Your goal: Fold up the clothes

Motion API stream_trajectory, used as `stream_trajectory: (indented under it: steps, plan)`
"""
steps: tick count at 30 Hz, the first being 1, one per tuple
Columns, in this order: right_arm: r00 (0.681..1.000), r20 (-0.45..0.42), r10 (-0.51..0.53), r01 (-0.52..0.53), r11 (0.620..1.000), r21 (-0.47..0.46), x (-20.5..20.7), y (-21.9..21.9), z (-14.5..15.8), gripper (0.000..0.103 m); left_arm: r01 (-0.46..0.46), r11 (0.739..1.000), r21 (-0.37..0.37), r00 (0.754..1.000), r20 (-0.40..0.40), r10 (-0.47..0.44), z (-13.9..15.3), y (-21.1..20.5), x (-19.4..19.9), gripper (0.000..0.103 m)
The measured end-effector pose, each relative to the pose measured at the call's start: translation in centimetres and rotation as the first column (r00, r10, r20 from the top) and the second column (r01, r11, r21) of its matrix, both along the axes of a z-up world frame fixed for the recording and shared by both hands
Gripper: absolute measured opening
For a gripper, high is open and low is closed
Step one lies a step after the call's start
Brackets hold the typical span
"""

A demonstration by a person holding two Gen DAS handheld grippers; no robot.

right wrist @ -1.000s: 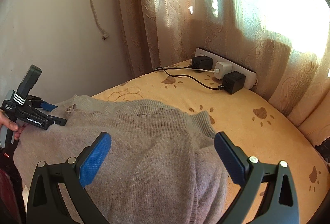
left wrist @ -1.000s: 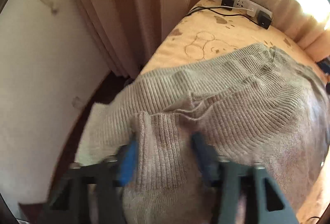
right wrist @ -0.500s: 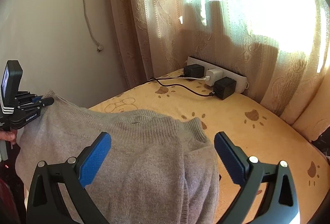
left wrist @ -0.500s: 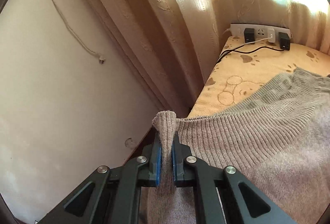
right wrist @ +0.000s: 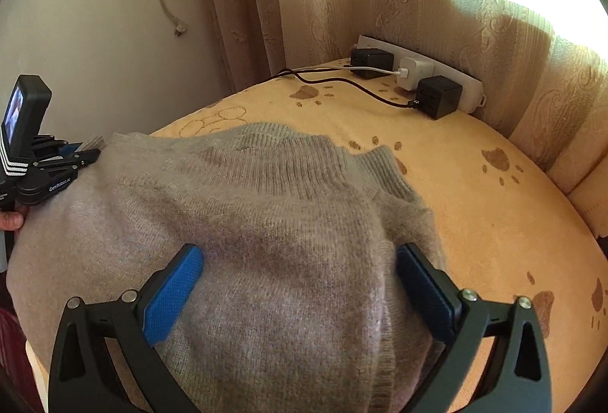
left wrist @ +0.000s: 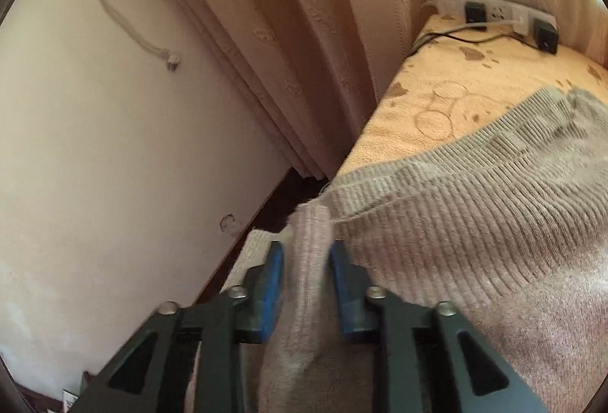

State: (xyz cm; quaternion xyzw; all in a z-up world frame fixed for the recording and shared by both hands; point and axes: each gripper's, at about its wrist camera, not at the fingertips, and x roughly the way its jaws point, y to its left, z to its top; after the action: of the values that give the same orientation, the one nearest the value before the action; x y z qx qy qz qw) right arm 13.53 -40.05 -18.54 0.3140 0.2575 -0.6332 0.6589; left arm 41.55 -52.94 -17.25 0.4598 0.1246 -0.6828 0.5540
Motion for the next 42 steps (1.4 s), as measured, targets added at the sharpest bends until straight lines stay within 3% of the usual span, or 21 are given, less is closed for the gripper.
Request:
stream_trajectory:
  steps: [2,6,9,11,13,16,18,21,25,29,33,38,42]
  plan:
    - [1.000,-0.005,0.001,-0.001,1.000,0.004,0.0,0.1,0.1,0.102,-0.060,0.998,-0.020,0.994,-0.089,0.058,1.2,0.0,1.8,0.066]
    - [0.998,0.033,-0.055,0.058,0.995,-0.078,-1.0,1.5,1.7,0.102,-0.163,0.985,-0.064,0.950,-0.280,0.139,4.3,0.8,5.3,0.078]
    - [0.989,0.125,-0.083,0.104,0.980,-0.171,-2.1,2.6,4.0,0.102,-0.106,0.994,-0.039,0.923,-0.376,0.084,5.8,2.3,5.7,0.079]
    - [0.990,0.135,-0.047,0.073,0.977,-0.199,-1.3,2.4,5.6,0.102,-0.029,1.000,0.004,0.906,-0.421,0.028,5.8,3.2,4.8,0.084]
    - [0.993,0.119,0.002,0.022,0.980,-0.198,0.3,1.6,6.6,0.102,0.082,0.993,0.088,0.902,-0.429,-0.037,4.5,3.5,2.6,0.085]
    - [0.989,0.130,0.075,-0.062,0.993,-0.101,2.6,-1.1,6.0,0.102,0.127,0.974,0.188,0.925,-0.378,-0.047,1.3,3.6,-0.1,0.085]
    - [0.982,0.163,0.091,-0.094,0.996,0.009,3.4,-3.3,3.9,0.102,0.121,0.968,0.218,0.935,-0.351,-0.038,-0.6,3.4,-0.6,0.086]
    - [0.989,0.139,0.052,-0.071,0.988,0.137,2.6,-5.2,-0.1,0.100,0.103,0.972,0.212,0.902,-0.431,-0.001,-1.0,3.2,1.0,0.090]
    - [0.987,0.151,-0.056,0.037,0.991,0.125,0.3,-5.5,-0.7,0.096,0.113,0.974,0.195,0.898,-0.440,-0.016,-1.3,3.6,1.5,0.090]
    - [0.994,0.085,-0.070,0.057,0.987,0.152,0.9,-6.7,-0.7,0.096,0.099,0.982,0.158,0.911,-0.413,-0.026,-1.5,3.6,1.5,0.091]
    - [0.993,0.095,-0.072,0.057,0.987,0.151,0.6,-6.6,-0.5,0.097,0.098,0.983,0.155,0.909,-0.416,-0.025,-1.0,3.8,2.2,0.091]
    - [0.988,0.077,-0.134,0.132,0.991,0.032,-0.1,-3.7,1.5,0.098,0.097,0.985,0.143,0.906,-0.423,-0.028,-1.1,3.9,2.2,0.091]
    - [0.989,0.103,-0.102,0.104,0.994,-0.016,0.1,-2.1,3.2,0.098,0.067,0.989,0.135,0.898,-0.439,-0.001,0.0,4.7,2.2,0.091]
